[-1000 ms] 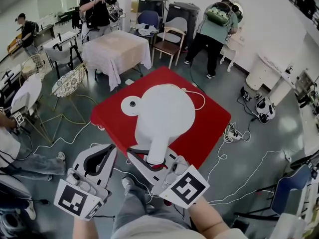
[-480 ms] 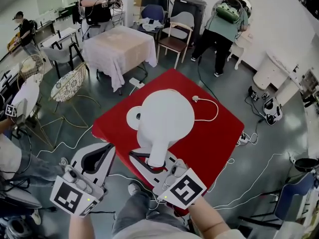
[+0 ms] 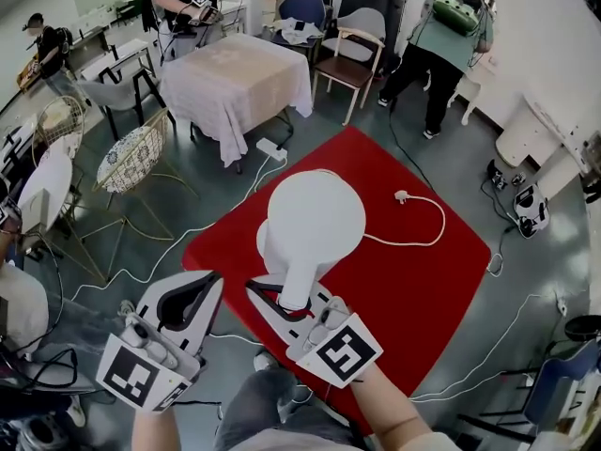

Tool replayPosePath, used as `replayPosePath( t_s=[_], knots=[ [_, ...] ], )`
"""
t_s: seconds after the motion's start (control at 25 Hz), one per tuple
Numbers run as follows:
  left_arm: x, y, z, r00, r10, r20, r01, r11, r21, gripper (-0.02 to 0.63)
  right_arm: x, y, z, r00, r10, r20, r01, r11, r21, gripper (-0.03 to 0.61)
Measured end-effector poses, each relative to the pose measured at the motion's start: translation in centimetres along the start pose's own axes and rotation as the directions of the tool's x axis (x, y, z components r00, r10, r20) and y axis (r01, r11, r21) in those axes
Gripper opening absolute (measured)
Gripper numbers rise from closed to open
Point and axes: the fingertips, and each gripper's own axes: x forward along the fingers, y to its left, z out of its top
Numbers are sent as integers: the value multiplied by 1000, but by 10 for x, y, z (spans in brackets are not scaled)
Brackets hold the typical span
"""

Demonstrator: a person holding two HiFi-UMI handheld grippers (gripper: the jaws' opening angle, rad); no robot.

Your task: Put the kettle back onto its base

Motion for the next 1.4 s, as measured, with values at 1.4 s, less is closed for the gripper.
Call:
replayPosePath(
  t_s=[1.4],
  knots=[
    [26, 42, -49, 999, -30, -45, 27, 998, -62, 11, 44, -47, -78, 1000, 18, -11, -17, 993, 113, 83]
  ],
)
